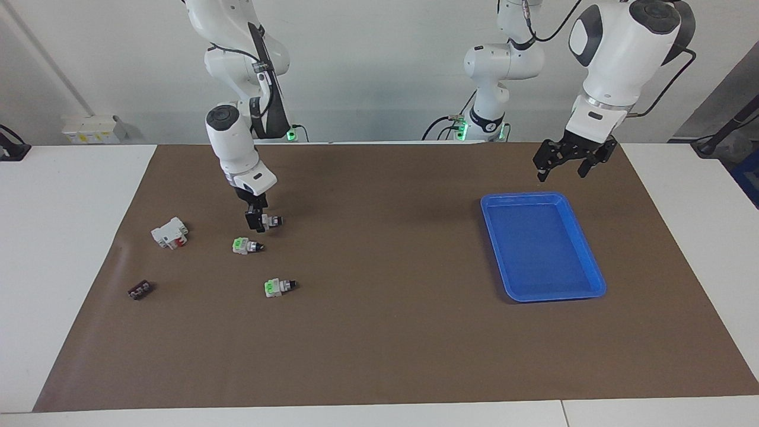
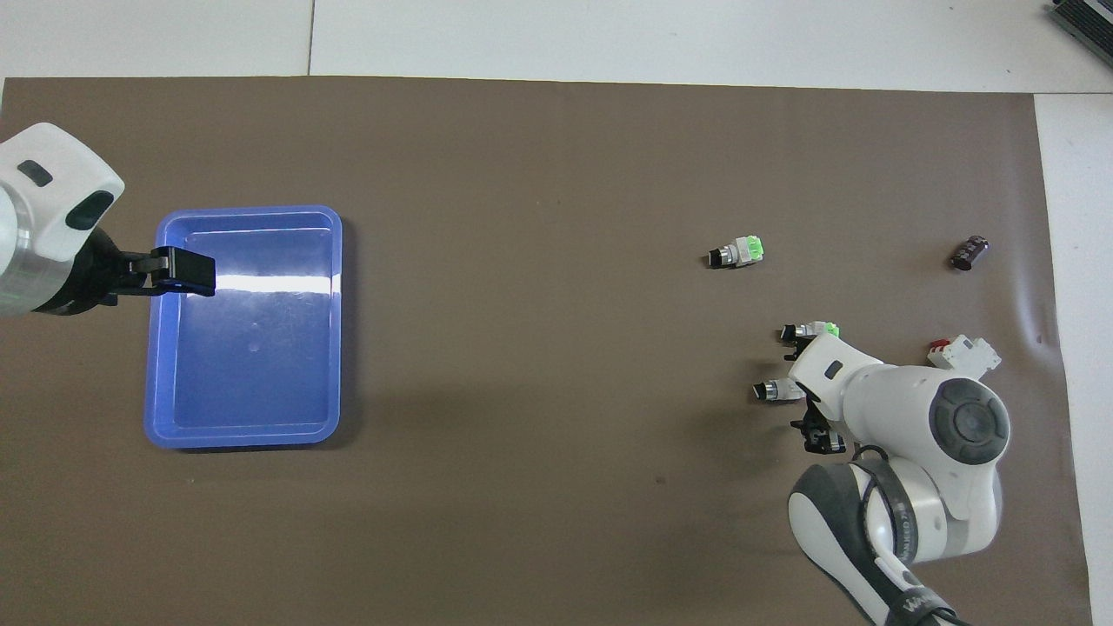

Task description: Turn and place switch with both arms

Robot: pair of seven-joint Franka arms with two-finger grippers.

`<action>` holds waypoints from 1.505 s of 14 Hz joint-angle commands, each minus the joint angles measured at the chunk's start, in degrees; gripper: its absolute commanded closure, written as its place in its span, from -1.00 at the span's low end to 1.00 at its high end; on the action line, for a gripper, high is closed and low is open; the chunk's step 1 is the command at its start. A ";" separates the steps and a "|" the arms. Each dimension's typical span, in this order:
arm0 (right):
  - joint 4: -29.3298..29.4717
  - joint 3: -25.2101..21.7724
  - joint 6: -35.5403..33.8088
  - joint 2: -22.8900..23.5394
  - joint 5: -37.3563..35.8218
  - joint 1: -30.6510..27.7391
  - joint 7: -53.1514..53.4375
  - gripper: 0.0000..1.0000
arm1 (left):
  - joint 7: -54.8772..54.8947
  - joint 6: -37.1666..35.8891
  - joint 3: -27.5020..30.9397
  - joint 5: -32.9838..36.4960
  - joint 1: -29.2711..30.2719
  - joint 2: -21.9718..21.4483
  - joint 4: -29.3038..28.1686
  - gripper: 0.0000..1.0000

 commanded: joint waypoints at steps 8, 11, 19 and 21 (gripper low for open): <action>1.98 0.10 -2.75 1.80 -0.66 0.53 -13.19 1.00 | 0.62 -0.09 -0.25 -0.71 0.59 -1.72 -1.63 -1.00; 6.37 1.23 -7.68 1.71 2.66 3.16 -12.28 1.00 | 0.62 -0.09 -0.25 -0.71 0.59 -1.72 -1.63 -1.00; 16.83 2.65 -11.82 -0.04 21.56 14.41 -2.79 1.00 | 0.62 -0.18 -0.25 -0.71 0.59 -1.72 -1.54 -1.00; 20.70 3.17 -14.80 -0.40 22.99 15.39 2.03 1.00 | 0.62 -0.09 -0.25 -0.71 0.59 -1.72 -1.63 -1.00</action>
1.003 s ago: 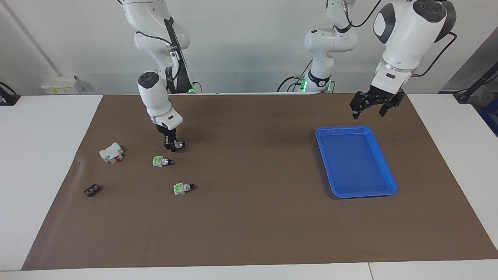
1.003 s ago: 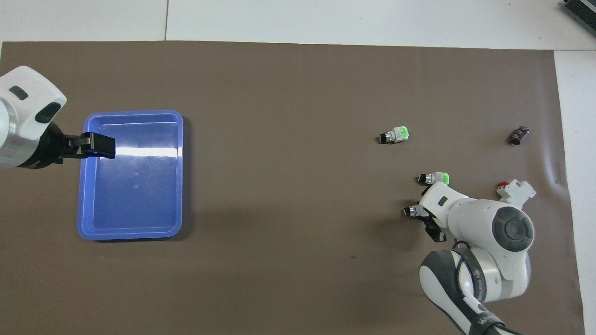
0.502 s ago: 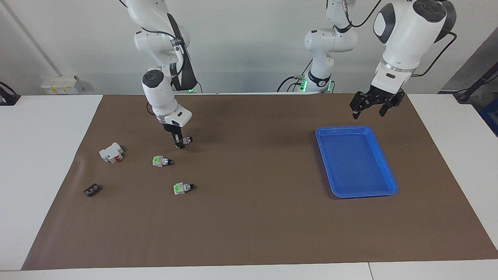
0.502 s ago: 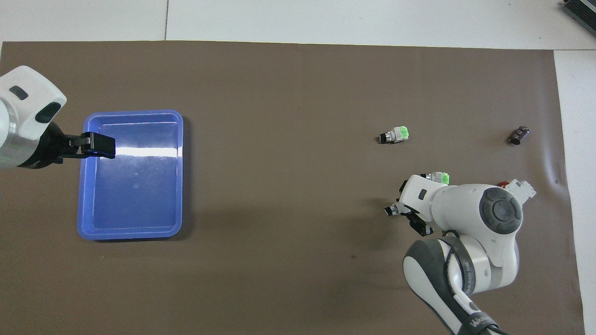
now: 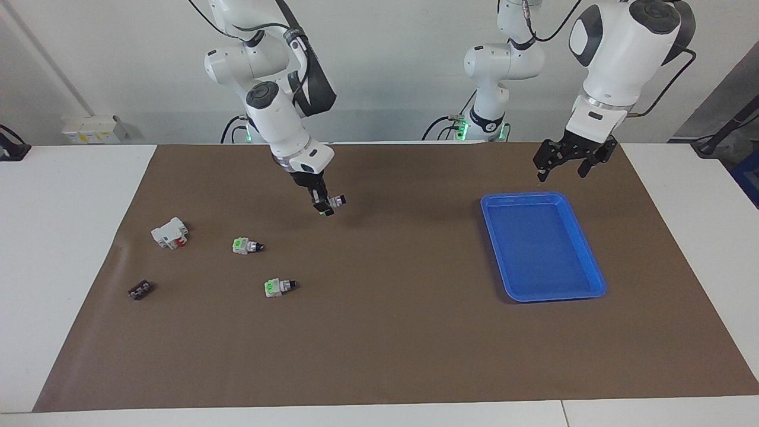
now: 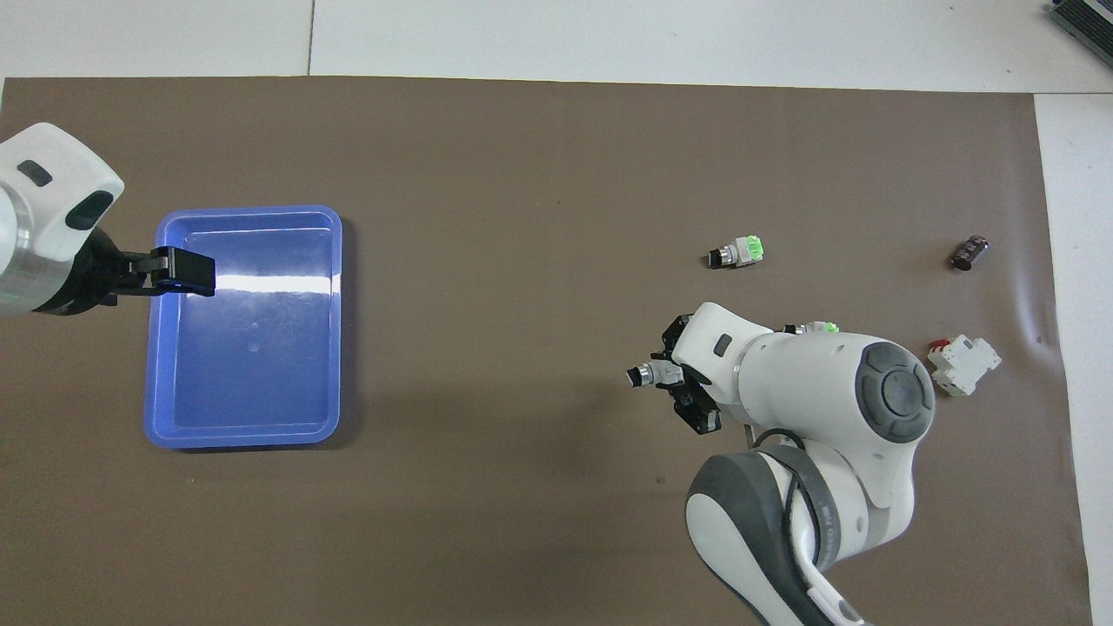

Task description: Turn and place switch with both arms

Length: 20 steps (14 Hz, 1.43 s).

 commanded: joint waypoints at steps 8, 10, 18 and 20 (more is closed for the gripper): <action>14.07 6.89 -6.71 0.00 2.14 0.75 24.72 1.00 | 0.62 -0.18 -0.25 -0.71 0.59 -1.72 -1.63 -1.00; 15.66 8.30 -6.45 0.18 2.05 0.84 28.07 1.00 | 0.62 -0.09 -0.25 -0.71 0.59 -1.72 -1.54 -1.00; 18.74 11.82 -5.31 0.44 1.18 2.59 35.19 1.00 | 0.45 -2.55 -1.83 -0.71 -0.81 -2.60 -1.11 -1.00; 18.92 11.82 -5.31 0.53 0.91 2.95 36.52 1.00 | 0.10 -2.81 -1.92 -0.71 -1.34 -2.69 -0.93 -1.00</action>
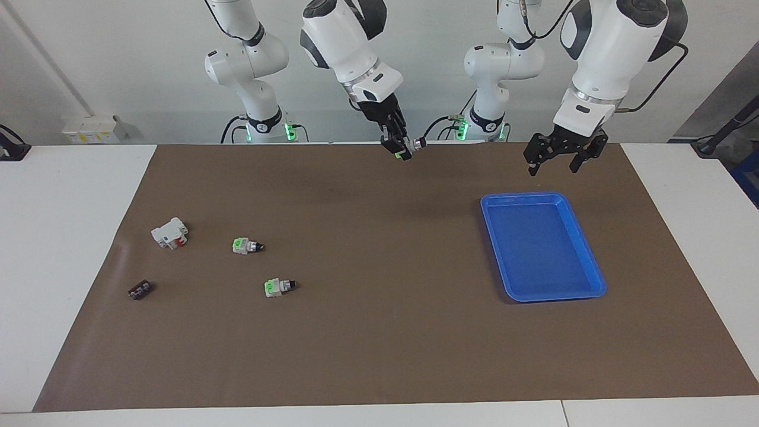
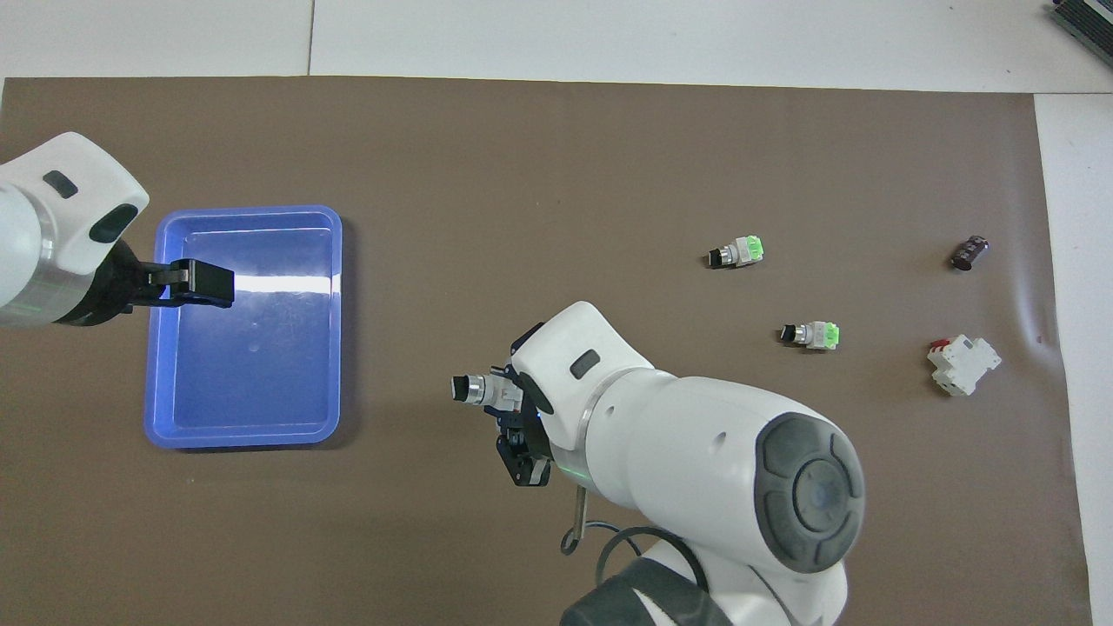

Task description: Turn and place switch with both arms

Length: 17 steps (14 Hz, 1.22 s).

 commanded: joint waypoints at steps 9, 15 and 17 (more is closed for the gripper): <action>1.33 0.35 0.55 0.98 0.01 0.41 1.78 1.00 | -23.95 -8.23 0.12 -21.99 -0.67 1.54 7.03 -1.00; 1.33 0.44 2.56 1.07 -0.17 1.90 4.50 1.00 | -30.59 0.63 0.12 -37.11 -4.43 -4.96 -6.94 -0.52; 1.42 0.44 3.54 1.24 0.01 1.90 4.94 1.00 | -30.59 2.14 0.03 -40.10 -5.85 -5.67 -8.27 -0.07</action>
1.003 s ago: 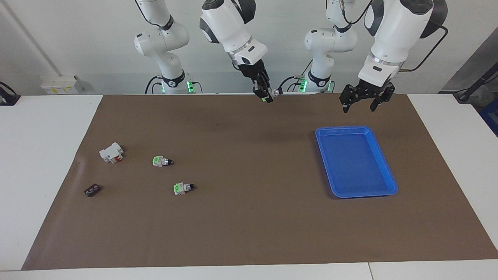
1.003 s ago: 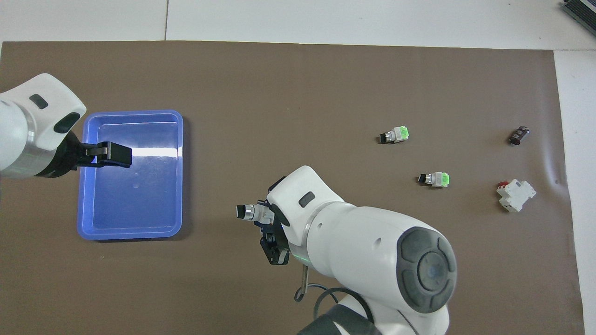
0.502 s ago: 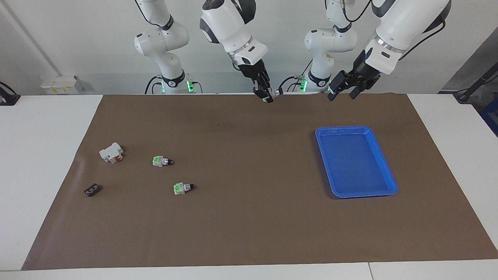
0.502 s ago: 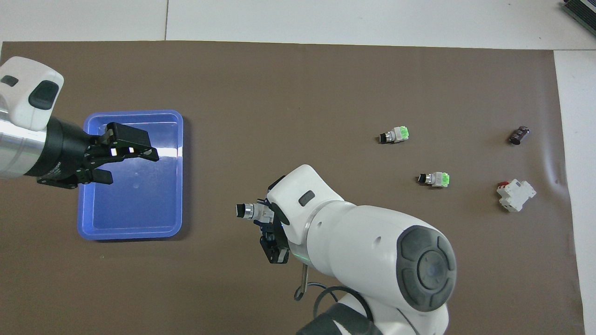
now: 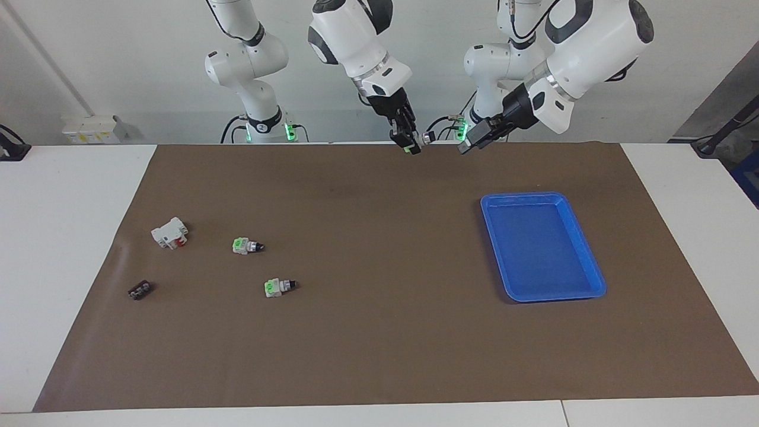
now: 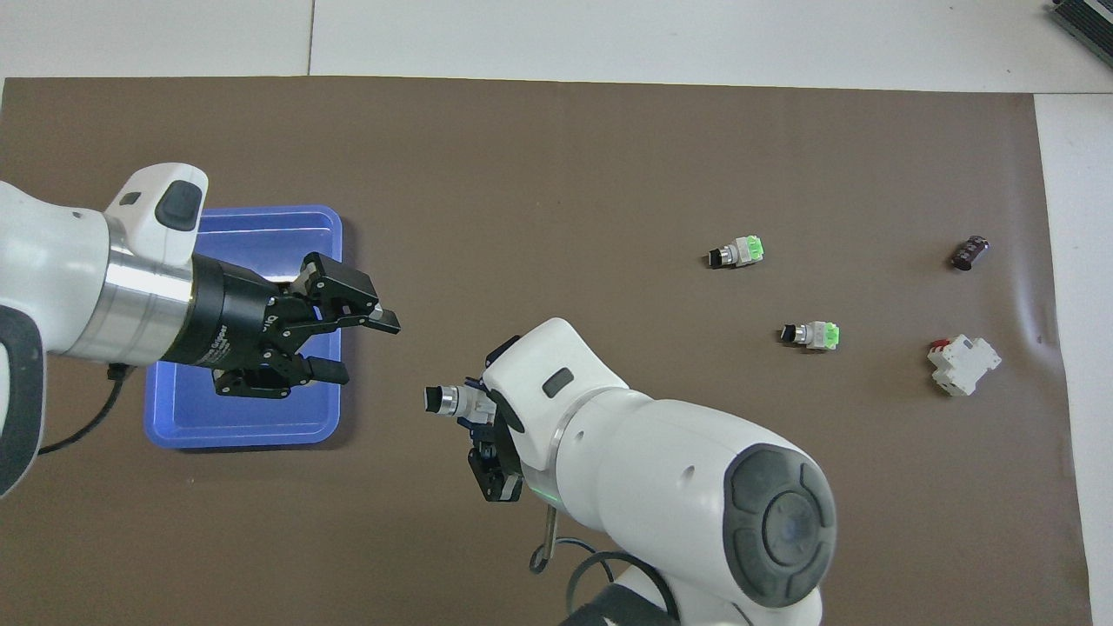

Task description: Turn and place switch with both arms

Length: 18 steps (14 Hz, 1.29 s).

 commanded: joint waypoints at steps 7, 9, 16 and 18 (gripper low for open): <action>1.86 0.24 1.11 1.14 0.01 0.02 2.54 1.00 | 2.14 -0.79 0.65 -7.12 -1.80 -4.63 -5.16 0.41; 1.86 0.24 1.11 1.14 0.01 -0.07 2.54 1.00 | 6.09 -2.02 0.82 -8.61 -1.27 -6.38 -7.61 0.43; 2.21 0.24 1.11 1.23 0.01 0.02 2.54 1.00 | 15.06 2.72 1.52 -14.93 -0.92 -10.69 -15.52 0.42; 2.21 0.24 1.11 1.41 -0.08 0.02 2.54 1.00 | 15.60 3.77 1.44 -15.12 -0.57 -10.96 -16.15 0.43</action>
